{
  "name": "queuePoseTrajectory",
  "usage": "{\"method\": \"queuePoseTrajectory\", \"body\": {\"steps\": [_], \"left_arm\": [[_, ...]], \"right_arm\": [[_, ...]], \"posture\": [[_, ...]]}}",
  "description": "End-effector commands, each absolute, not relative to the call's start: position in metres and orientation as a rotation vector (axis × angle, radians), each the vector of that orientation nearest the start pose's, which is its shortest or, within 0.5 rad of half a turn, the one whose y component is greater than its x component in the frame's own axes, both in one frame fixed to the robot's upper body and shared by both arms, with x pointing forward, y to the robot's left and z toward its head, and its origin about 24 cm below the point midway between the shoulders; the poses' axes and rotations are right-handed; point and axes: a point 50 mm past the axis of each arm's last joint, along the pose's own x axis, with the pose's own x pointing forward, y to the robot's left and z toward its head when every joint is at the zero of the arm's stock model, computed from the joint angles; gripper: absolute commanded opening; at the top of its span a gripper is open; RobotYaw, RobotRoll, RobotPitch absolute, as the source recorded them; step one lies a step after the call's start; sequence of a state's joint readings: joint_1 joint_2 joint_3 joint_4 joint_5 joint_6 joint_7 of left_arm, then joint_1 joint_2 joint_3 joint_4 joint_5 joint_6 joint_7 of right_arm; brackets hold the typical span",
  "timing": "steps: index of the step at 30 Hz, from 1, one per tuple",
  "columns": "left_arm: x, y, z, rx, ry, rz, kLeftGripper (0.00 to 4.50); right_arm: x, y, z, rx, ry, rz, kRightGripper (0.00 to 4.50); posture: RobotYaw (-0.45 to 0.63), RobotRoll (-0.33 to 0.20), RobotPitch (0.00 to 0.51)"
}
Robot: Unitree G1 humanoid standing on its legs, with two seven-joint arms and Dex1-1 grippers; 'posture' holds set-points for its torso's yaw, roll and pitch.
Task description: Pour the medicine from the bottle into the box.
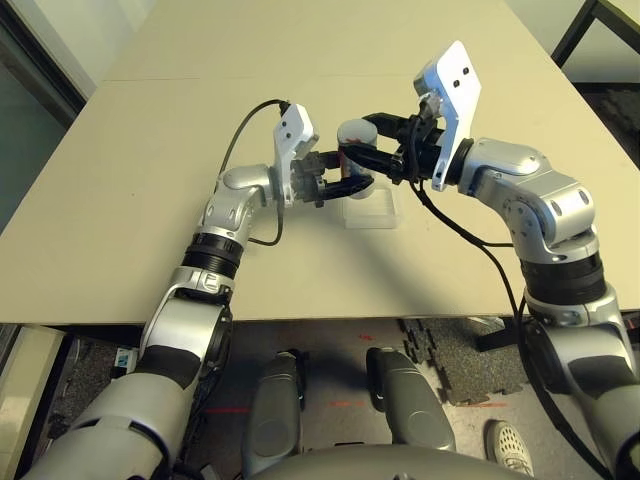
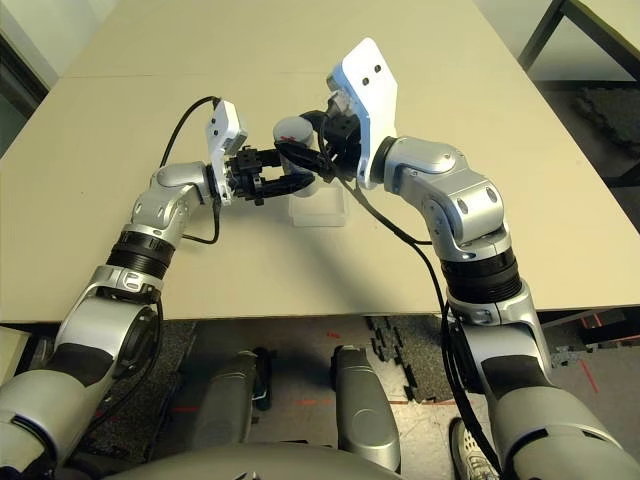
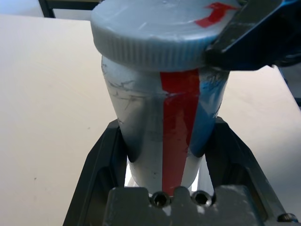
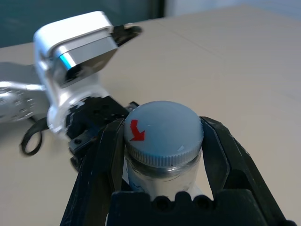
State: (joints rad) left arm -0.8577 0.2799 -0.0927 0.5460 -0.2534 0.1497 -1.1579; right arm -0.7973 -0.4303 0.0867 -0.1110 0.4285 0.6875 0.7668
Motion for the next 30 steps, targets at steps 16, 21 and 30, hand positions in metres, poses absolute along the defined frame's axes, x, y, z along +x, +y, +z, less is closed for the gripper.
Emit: {"method": "queuePoseTrajectory", "body": {"steps": [16,21,30], "left_arm": [[0.313,0.074,0.2,0.189,-0.111,-1.54,2.53],[0.312,0.074,0.2,0.185,-0.105,-1.535,2.53],[0.315,0.079,0.195,0.189,-0.089,-1.515,2.53]], "right_arm": [[0.363,-0.13,0.256,-0.278,-0.058,1.463,2.57],[0.364,-0.134,0.259,-0.279,-0.053,1.442,2.57],[0.321,-0.136,0.268,-0.287,-0.043,1.411,4.5]], "posture": [[-0.09,0.0,0.167],[-0.1,0.0,0.166],[-0.13,0.0,0.162]]}}
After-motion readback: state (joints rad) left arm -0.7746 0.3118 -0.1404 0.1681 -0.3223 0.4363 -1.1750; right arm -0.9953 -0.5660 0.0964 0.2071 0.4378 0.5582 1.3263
